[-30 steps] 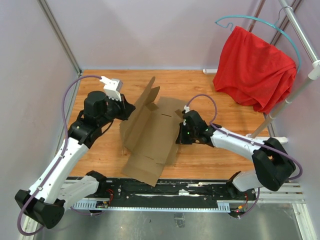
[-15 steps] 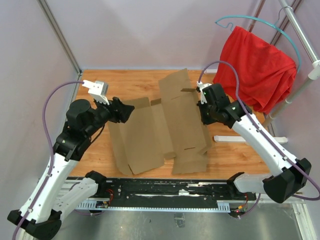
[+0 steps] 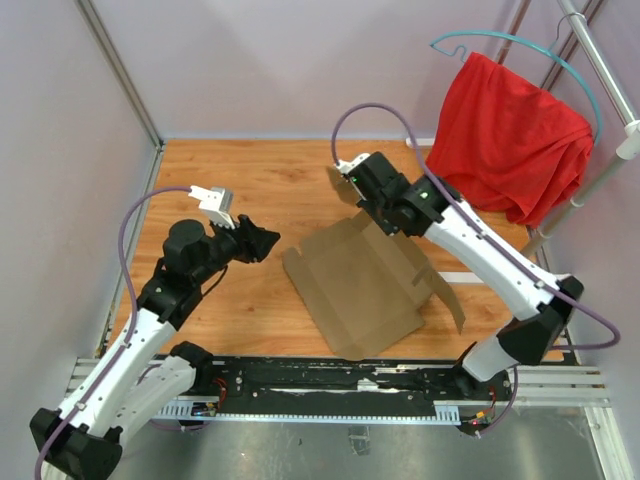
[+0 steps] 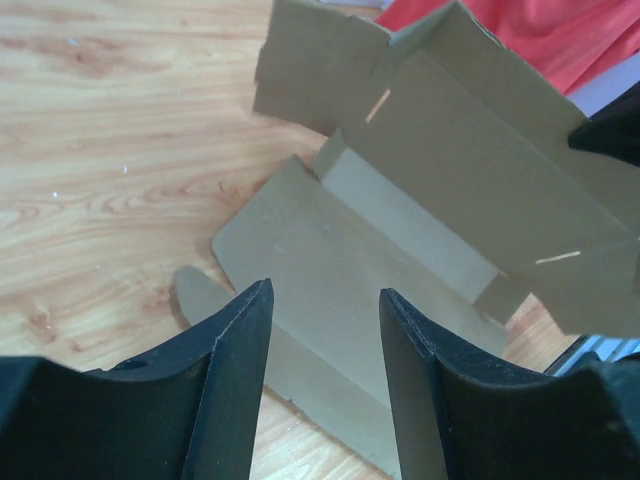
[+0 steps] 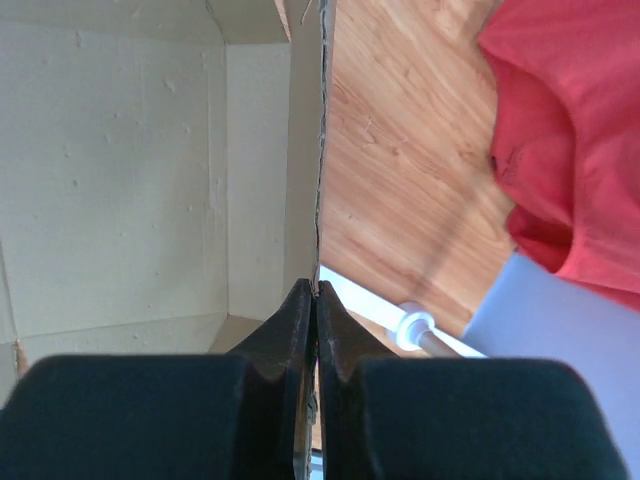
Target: Fold the paper box
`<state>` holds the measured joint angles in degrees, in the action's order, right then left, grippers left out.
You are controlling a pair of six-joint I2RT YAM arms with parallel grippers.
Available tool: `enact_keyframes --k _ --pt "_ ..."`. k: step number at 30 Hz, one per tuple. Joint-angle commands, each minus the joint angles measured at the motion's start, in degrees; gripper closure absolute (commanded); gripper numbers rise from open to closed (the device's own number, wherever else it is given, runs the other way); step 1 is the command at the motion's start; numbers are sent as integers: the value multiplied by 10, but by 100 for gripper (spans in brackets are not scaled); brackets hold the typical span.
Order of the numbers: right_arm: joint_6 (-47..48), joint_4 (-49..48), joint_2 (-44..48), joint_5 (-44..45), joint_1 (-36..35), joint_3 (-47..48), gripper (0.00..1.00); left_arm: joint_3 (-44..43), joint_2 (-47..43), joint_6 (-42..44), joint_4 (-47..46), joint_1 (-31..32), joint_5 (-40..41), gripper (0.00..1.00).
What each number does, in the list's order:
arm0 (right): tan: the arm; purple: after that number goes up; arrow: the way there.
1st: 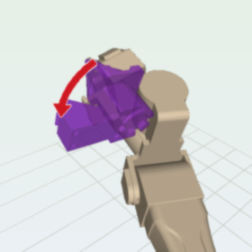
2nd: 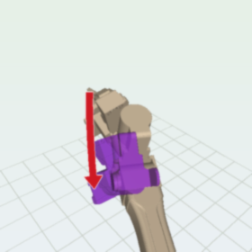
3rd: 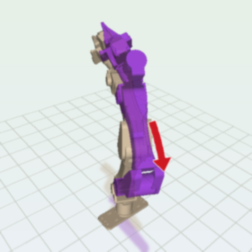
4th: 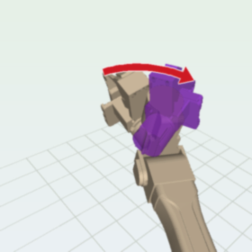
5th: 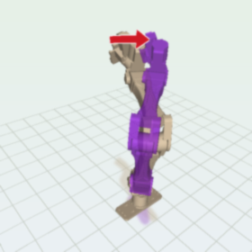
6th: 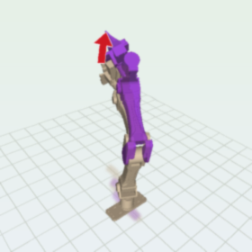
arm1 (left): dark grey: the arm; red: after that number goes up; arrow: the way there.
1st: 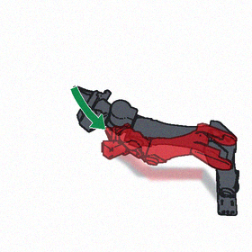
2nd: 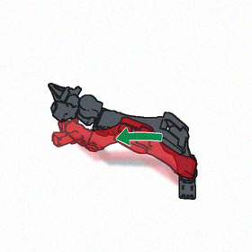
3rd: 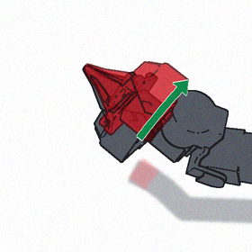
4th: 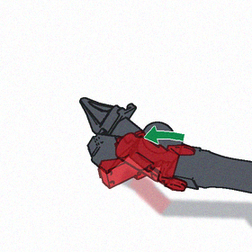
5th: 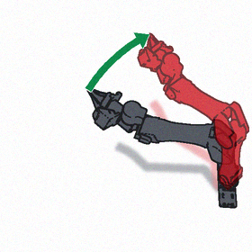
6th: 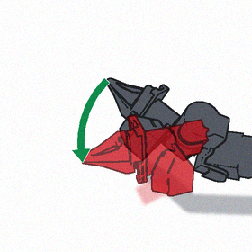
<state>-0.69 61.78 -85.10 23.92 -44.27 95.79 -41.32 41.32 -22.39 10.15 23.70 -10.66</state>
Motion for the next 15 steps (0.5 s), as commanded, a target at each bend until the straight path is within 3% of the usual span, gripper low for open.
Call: enact_keyframes --k 1,9,15 --pt "32 60 -62 95 -39 36 99 33 -1 -26 -97 -3 -15 48" --pt "-8 29 -103 245 -66 -16 99 56 -11 -15 -124 -3 4 48" --pt "-19 -5 -90 224 -66 -46 99 59 -5 -8 -145 -3 14 43"
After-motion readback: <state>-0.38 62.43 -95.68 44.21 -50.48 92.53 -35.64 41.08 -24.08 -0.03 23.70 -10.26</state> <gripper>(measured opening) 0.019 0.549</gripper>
